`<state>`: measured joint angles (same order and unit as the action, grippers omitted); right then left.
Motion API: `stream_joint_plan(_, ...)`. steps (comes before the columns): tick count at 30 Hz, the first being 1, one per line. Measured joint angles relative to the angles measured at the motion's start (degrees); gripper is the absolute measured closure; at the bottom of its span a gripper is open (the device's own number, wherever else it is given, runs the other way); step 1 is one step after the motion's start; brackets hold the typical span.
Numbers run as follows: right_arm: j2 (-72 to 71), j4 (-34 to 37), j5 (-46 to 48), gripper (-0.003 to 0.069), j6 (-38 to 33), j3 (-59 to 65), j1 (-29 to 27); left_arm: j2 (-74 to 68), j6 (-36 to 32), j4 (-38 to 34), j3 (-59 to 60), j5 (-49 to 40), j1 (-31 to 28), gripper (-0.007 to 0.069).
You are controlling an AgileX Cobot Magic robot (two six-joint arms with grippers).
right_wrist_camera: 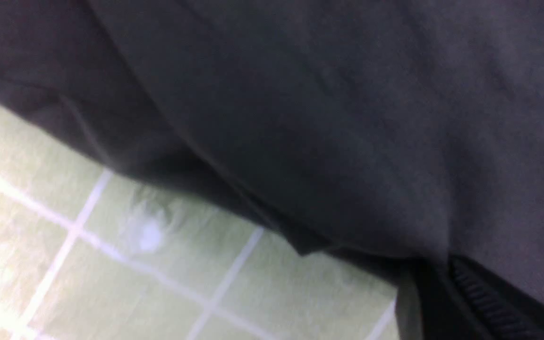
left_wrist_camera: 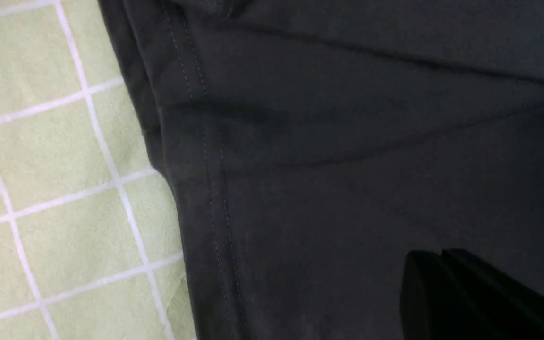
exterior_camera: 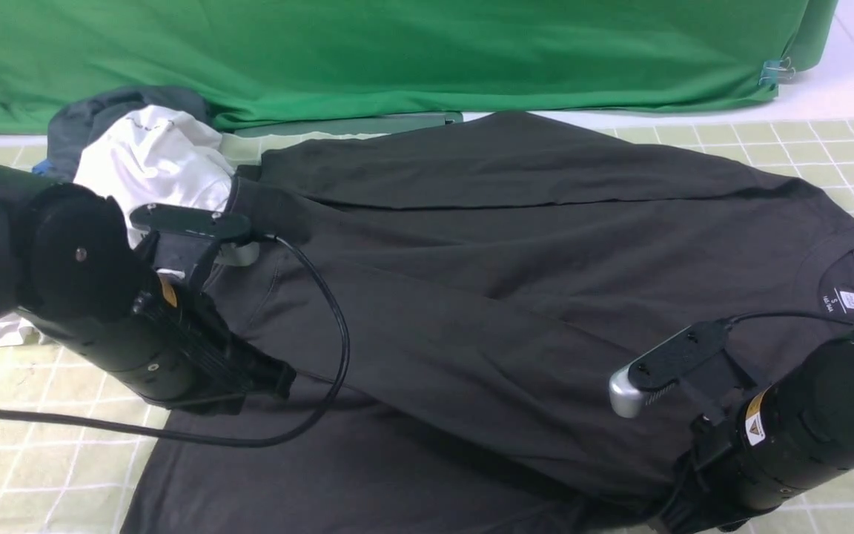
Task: Fold a long-sleeved shirt over a green coffee tablecloth.
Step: 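Grab the top left corner of the dark shirt with the left gripper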
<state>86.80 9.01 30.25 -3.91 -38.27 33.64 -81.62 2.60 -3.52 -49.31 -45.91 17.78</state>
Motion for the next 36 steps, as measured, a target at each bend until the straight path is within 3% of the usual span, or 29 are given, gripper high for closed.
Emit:
stream_joint_plan(18, -10.54, 0.0, 7.51, 0.065, -0.86, 5.12, 0.0, 10.03, 1.83, -0.66, 0.55, -10.89, 0.0, 0.0613)
stream_joint_plan(28, -11.56, 0.17, 13.31, 0.065, -0.69, 5.86, 0.0, 10.09, 4.83, 1.01, 9.63, -12.2, 0.0, 0.0608)
stream_joint_plan(31, -11.87, 0.24, 13.31, 0.065, -0.69, 6.16, 0.0, 10.1, 4.95, 0.42, 12.05, -10.77, 0.0, 0.0589)
stream_joint_plan(36, -12.03, 0.24, 13.31, 0.065, -0.62, 6.28, 0.0, 9.38, 5.14, 0.9, 16.27, -6.28, 0.0, 0.0432)
